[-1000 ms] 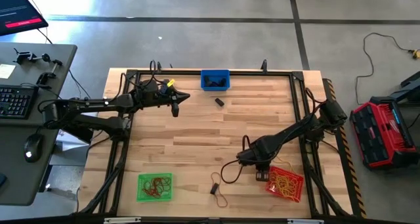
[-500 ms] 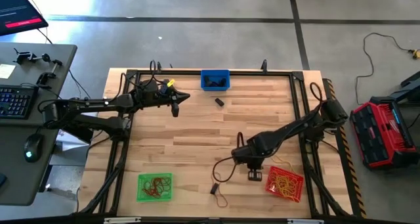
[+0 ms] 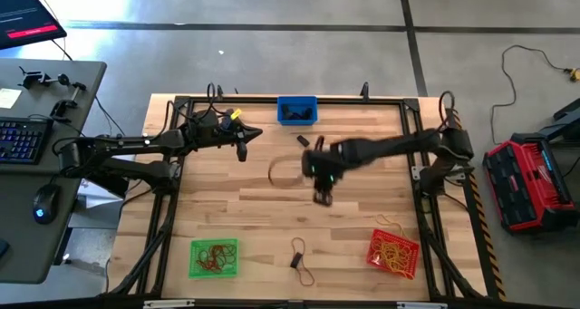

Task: Sort rubber bands into baskets
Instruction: Put the black rubber band into the blue basket

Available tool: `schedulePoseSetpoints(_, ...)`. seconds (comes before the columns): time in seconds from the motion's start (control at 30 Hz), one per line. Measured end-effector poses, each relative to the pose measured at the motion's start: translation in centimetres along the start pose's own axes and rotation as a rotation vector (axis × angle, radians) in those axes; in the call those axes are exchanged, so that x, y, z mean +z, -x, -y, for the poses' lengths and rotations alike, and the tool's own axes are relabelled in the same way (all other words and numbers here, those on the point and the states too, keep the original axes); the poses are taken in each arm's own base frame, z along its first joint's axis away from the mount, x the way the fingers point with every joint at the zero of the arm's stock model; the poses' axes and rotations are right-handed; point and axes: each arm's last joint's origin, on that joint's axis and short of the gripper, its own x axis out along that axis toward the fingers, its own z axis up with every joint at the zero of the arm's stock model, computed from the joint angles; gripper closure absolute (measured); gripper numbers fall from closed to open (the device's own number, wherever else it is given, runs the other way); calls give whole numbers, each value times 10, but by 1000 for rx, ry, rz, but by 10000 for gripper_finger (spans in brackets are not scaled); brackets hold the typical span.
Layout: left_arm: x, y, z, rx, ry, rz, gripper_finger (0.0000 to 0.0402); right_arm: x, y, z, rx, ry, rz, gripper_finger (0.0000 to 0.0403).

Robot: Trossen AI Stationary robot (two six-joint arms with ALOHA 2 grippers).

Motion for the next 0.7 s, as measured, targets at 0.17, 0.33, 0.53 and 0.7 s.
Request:
schedulePoseSetpoints(0.17, 2, 0, 0, -2, -1, 17, 401, 28, 15, 61, -33, -97, 188, 403)
schedulePoseSetpoints(0.33, 4, 0, -1, 42, 7, 44, 401, 47, 33, 120, -33, -209, 413, 403)
schedulePoseSetpoints(0.53, 4, 0, -4, 136, 32, 60, 402, 56, 52, 176, -68, -401, 631, 403)
schedulePoseSetpoints(0.7, 4, 0, -4, 163, 43, 64, 402, 61, 48, 202, -84, -482, 623, 403)
